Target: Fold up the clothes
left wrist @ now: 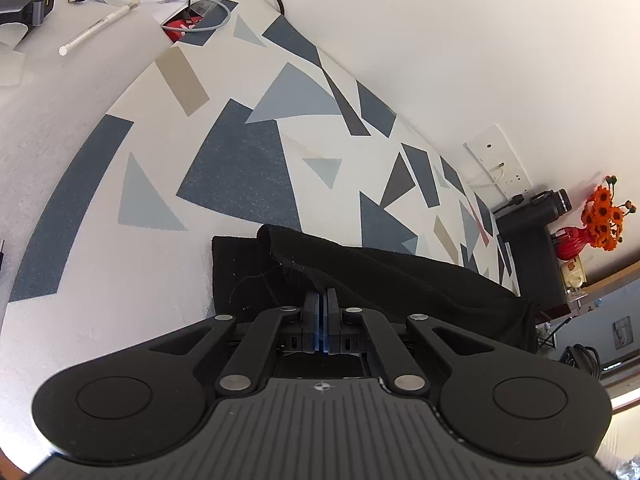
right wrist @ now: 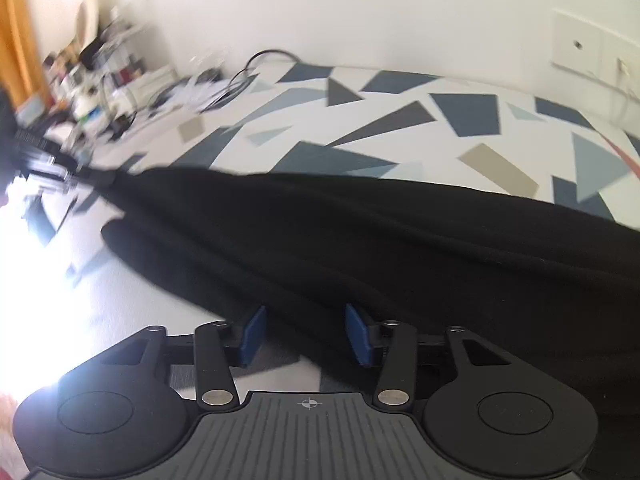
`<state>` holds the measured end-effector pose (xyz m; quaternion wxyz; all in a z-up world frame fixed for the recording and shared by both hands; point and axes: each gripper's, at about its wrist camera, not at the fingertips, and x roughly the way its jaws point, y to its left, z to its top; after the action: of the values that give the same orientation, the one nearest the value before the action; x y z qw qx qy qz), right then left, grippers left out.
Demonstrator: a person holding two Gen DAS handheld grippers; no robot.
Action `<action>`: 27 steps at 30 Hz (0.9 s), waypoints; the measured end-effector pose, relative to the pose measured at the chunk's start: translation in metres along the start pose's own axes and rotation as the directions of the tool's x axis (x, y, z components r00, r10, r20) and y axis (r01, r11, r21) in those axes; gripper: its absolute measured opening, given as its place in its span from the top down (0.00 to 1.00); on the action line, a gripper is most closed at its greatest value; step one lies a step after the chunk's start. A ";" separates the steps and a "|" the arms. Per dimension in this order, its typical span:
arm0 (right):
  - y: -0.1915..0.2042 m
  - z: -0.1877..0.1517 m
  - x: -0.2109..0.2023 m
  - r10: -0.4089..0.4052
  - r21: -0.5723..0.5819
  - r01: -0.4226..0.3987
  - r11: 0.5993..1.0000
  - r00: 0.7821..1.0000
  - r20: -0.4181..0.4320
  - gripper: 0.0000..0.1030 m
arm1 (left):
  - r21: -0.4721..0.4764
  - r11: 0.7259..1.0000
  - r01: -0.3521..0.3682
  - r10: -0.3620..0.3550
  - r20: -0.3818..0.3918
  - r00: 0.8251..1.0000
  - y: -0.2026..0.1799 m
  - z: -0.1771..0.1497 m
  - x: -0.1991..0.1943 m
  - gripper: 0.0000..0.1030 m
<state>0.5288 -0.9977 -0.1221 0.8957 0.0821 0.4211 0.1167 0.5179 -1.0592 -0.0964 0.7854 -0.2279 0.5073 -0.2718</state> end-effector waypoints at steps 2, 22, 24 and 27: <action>-0.012 0.003 0.003 0.029 0.076 -0.029 0.997 1.000 0.000 0.45 | -0.002 1.000 -0.003 0.003 0.005 1.000 -0.001 0.003 0.001 0.98; -0.027 0.015 -0.040 0.100 -0.004 -0.100 0.995 0.995 0.018 0.98 | -0.033 0.999 0.004 -0.003 0.032 0.999 0.004 -0.003 -0.010 0.98; -0.023 0.010 -0.038 0.104 -0.037 -0.104 0.994 0.994 -0.027 0.98 | -0.045 0.999 -0.023 0.023 0.002 1.000 0.012 -0.015 -0.005 0.98; -0.015 -0.003 -0.026 0.086 -0.075 -0.094 0.993 0.991 -0.103 0.98 | -0.062 0.995 -0.072 0.070 -0.041 0.997 0.026 -0.031 0.008 0.98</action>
<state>0.5130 -1.0191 -0.1087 0.8701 0.0595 0.4559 0.1777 0.4970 -1.0470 -0.1300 0.7770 -0.2293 0.5385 -0.2317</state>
